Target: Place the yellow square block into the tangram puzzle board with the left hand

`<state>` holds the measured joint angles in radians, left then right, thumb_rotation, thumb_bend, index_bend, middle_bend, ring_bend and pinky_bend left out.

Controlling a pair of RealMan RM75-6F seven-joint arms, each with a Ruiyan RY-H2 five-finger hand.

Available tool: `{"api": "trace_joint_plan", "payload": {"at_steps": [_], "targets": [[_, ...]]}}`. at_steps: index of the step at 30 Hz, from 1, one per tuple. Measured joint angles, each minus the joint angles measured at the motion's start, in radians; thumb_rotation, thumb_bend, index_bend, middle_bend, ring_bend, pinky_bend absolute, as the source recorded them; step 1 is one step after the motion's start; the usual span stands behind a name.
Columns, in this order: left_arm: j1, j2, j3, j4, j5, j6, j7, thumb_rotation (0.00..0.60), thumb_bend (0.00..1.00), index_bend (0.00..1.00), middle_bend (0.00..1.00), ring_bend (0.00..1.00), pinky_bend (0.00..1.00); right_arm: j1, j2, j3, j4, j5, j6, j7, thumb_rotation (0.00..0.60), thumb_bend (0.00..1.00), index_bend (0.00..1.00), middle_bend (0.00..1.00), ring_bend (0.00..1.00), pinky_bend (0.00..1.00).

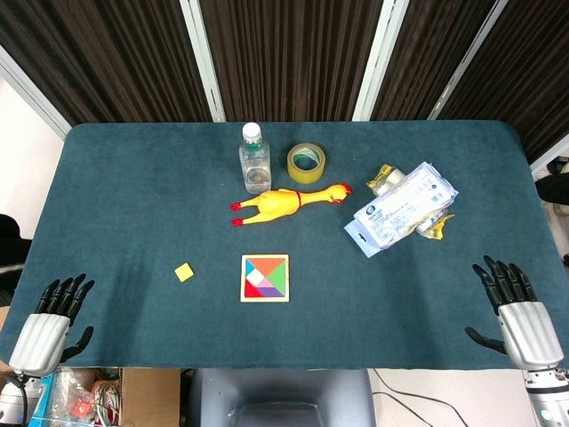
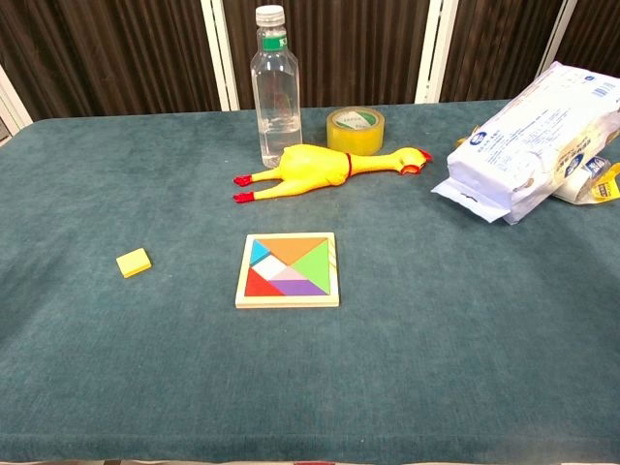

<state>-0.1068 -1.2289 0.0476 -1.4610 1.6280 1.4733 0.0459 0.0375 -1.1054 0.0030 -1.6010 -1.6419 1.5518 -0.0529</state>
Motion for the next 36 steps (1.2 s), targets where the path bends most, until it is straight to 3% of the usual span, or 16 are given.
{"api": "trace_joint_plan", "payload": {"at_steps": [5, 8, 10, 12, 13, 15, 16, 19, 25, 36], "targets": [[-0.018, -0.005, 0.0, 0.003, -0.005, -0.039, 0.007, 0.6, 0.38, 0.0, 0.0, 0.0, 0.07, -0.002, 0.002, 0.003, 0.001, 0.006, 0.003, 0.004, 0.6, 0.17, 0.0, 0.0, 0.0, 0.0], [-0.048, -0.012, -0.008, 0.016, 0.002, -0.063, 0.008, 0.6, 0.38, 0.0, 0.07, 0.09, 0.21, -0.001, 0.001, 0.005, 0.0, 0.011, -0.001, 0.005, 0.6, 0.17, 0.0, 0.0, 0.0, 0.0], [-0.073, -0.017, -0.019, 0.03, 0.009, -0.078, 0.009, 0.6, 0.38, 0.02, 0.26, 0.31, 0.44, 0.002, -0.001, 0.005, -0.001, 0.013, -0.008, -0.001, 0.6, 0.17, 0.0, 0.0, 0.0, 0.0], [-0.11, -0.023, -0.033, 0.054, 0.026, -0.094, 0.001, 0.6, 0.38, 0.08, 0.58, 0.64, 0.73, 0.004, -0.003, 0.006, -0.003, 0.017, -0.013, -0.009, 0.6, 0.17, 0.0, 0.0, 0.0, 0.0], [-0.128, -0.025, -0.038, 0.064, 0.035, -0.103, -0.008, 0.6, 0.38, 0.11, 0.71, 0.76, 0.83, 0.005, -0.004, 0.007, -0.004, 0.018, -0.014, -0.011, 0.6, 0.17, 0.0, 0.0, 0.0, 0.0], [-0.167, -0.028, -0.047, 0.088, 0.053, -0.129, -0.042, 0.6, 0.38, 0.2, 0.93, 0.95, 0.97, 0.006, -0.007, 0.009, -0.005, 0.022, -0.017, -0.019, 0.6, 0.17, 0.0, 0.0, 0.0, 0.0], [-0.186, -0.029, -0.051, 0.099, 0.06, -0.141, -0.06, 0.6, 0.38, 0.23, 0.97, 0.98, 0.99, 0.007, -0.008, 0.01, -0.006, 0.025, -0.019, -0.022, 0.6, 0.17, 0.0, 0.0, 0.0, 0.0], [-0.247, -0.033, -0.058, 0.134, 0.082, -0.191, -0.118, 0.6, 0.39, 0.31, 1.0, 1.0, 1.0, 0.009, -0.013, 0.013, -0.008, 0.033, -0.027, -0.036, 0.6, 0.17, 0.0, 0.0, 0.0, 0.0], [-0.354, -0.046, -0.058, 0.179, 0.097, -0.323, -0.167, 0.6, 0.39, 0.34, 1.0, 1.0, 1.0, 0.016, -0.021, 0.018, -0.012, 0.05, -0.043, -0.059, 0.6, 0.17, 0.0, 0.0, 0.0, 0.0], [-0.473, -0.147, -0.049, 0.302, 0.089, -0.451, -0.169, 0.6, 0.38, 0.3, 1.0, 1.0, 1.0, 0.02, -0.029, 0.027, -0.017, 0.075, -0.054, -0.079, 0.6, 0.17, 0.0, 0.0, 0.0, 0.0]]}}
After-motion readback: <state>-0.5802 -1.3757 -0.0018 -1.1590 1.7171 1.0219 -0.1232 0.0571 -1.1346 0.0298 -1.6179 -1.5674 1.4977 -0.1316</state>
